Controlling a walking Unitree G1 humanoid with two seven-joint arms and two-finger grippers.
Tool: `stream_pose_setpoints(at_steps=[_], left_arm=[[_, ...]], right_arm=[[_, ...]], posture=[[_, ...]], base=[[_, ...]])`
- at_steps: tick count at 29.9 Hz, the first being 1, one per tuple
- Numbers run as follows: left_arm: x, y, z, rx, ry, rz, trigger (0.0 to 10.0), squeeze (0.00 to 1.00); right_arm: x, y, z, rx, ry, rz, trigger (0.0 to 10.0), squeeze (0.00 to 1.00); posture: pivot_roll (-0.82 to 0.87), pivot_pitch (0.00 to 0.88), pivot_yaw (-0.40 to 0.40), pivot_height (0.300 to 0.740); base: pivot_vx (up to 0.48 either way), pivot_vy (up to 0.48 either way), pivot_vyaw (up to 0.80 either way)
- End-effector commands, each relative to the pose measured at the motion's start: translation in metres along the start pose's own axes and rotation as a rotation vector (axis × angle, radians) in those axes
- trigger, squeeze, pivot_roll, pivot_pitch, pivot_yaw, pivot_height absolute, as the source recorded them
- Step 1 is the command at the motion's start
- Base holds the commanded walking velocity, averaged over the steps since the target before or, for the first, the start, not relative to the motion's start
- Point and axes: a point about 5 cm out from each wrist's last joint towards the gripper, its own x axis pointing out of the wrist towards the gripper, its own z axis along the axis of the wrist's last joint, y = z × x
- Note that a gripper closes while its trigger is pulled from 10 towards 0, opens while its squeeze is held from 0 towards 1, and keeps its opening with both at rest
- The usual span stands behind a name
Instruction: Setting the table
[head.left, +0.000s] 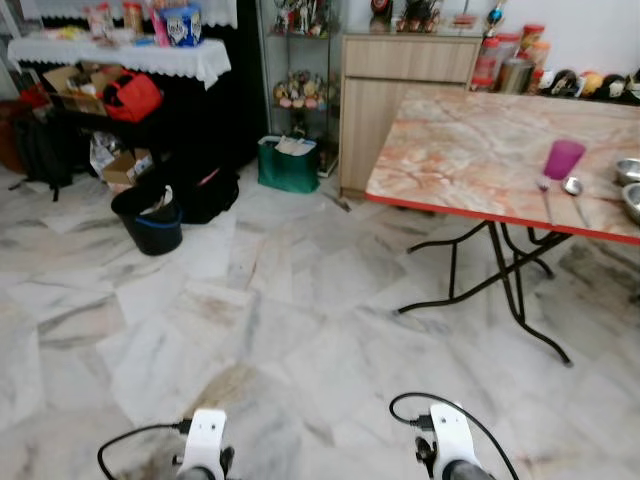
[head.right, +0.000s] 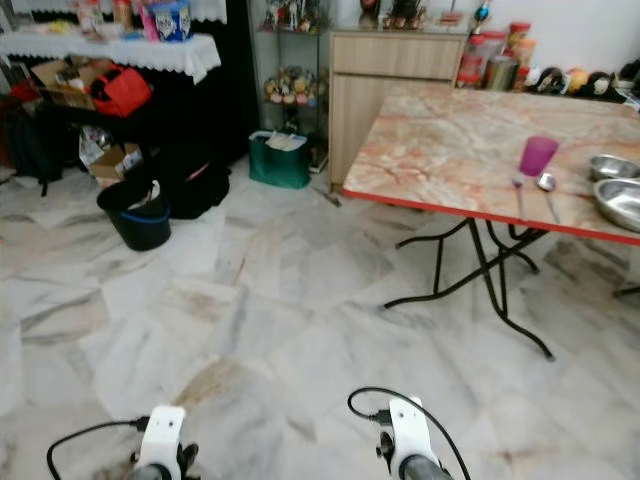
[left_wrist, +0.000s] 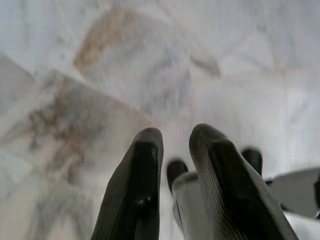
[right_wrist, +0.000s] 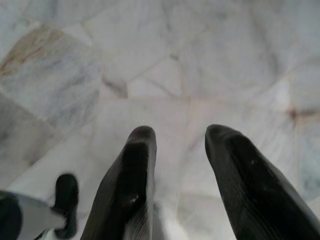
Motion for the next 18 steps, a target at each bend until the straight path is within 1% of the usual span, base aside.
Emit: stream_pose_setpoints(at_steps=[1, 18], left_arm=[[0.0016, -0.0044, 0.0049, 0.021, -0.011, -0.016, 10.0, 0.00], [0.0022, -0.0055, 0.0063, 0.018, -0.012, -0.018, 10.0, 0.00]], right_arm=[[-0.0002, -0.0072, 0.0018, 0.016, -0.001, -0.019, 10.0, 0.00], [0.0003, -0.0068, 0.0043, 0.001, -0.004, -0.013, 10.0, 0.00]], posture=[[0.02, 0.000, -0.007, 0.728], [0.01, 0.000, -0.010, 0.728]], base=[[0.000, -0.266, -0.73], [0.000, -0.271, -0.68]])
